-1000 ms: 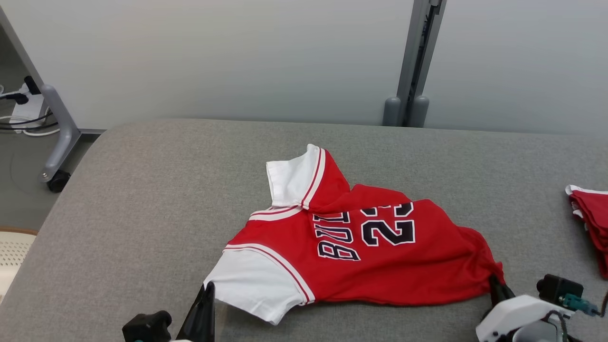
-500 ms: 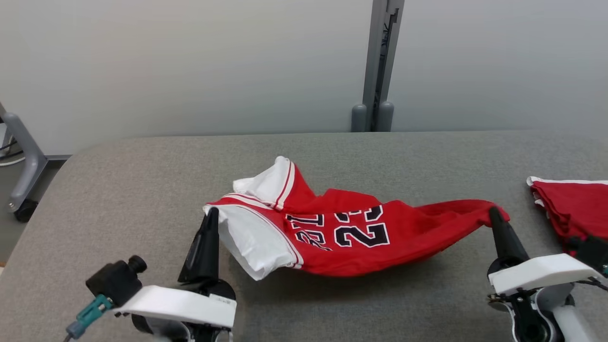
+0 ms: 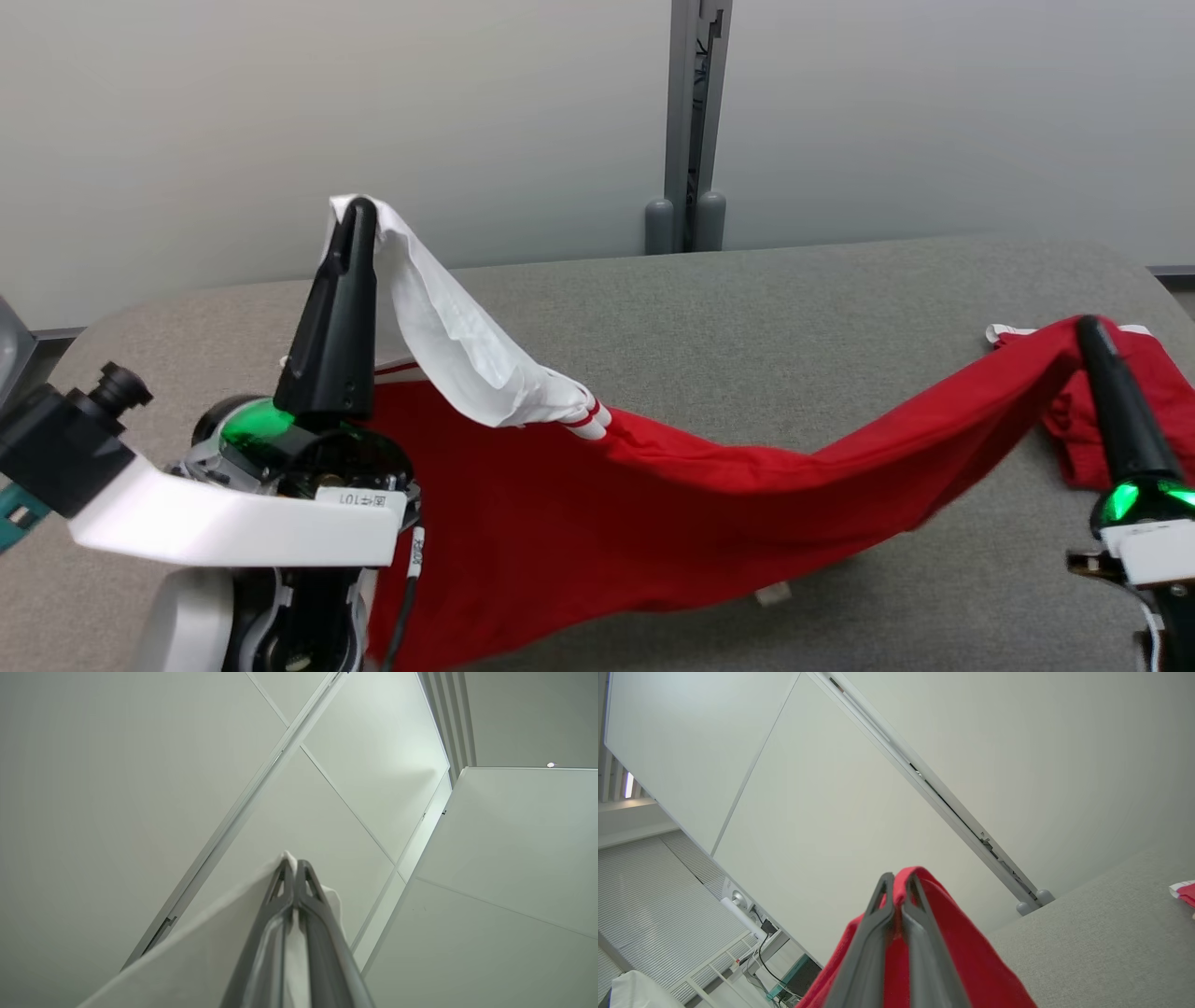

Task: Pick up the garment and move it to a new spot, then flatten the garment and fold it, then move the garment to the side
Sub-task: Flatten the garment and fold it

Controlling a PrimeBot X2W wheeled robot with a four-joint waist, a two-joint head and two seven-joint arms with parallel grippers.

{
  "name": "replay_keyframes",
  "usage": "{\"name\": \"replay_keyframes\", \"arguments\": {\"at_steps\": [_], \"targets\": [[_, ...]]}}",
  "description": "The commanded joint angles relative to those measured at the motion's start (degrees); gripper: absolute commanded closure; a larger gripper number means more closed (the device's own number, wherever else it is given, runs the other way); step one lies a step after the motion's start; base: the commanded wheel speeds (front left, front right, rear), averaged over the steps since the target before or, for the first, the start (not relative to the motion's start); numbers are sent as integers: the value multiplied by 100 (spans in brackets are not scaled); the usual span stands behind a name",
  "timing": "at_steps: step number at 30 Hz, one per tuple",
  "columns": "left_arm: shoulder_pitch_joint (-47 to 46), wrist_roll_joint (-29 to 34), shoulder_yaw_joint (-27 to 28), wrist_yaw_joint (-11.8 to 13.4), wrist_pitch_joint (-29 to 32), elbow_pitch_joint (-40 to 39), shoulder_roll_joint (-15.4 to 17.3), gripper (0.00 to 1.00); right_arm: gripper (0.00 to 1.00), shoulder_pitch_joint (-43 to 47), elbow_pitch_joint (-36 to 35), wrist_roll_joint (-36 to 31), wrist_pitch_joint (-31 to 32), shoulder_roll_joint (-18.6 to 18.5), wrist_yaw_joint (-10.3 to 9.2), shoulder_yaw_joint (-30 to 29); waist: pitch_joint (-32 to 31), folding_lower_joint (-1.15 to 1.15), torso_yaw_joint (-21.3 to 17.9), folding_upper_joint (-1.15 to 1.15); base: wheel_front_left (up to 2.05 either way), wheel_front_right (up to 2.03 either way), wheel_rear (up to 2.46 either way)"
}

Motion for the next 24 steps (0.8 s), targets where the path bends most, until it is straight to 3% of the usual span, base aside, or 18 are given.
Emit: {"name": "replay_keyframes", "arguments": {"at_steps": [1,6,11,15,19,24], "targets": [[-150,-31,19,37,53,-109,45,100,100,57,-211,64,75,15,4,-93,37,0,-37,0,0,0,0],[-661,-22,9,187,427,-425,162,100,100,1,-1079,266,483,141,4,-530,213,0,-131,0,0,0,0],[-1422,26,24,241,757,-75,308,100,100,-620,-1041,195,855,196,5,-767,665,0,-211,0,0,0,0],[-2372,139,63,210,999,628,446,100,100,-1721,-269,148,1059,205,4,-849,1234,0,-278,0,0,0,0],[-3733,359,74,156,1144,1609,541,100,100,-3271,711,-378,989,212,8,-880,1884,0,-299,0,0,0,0],[-5877,930,-57,-52,1056,3168,640,100,100,-5564,2203,-915,484,216,9,-730,2607,0,-382,0,0,0,0]]}}
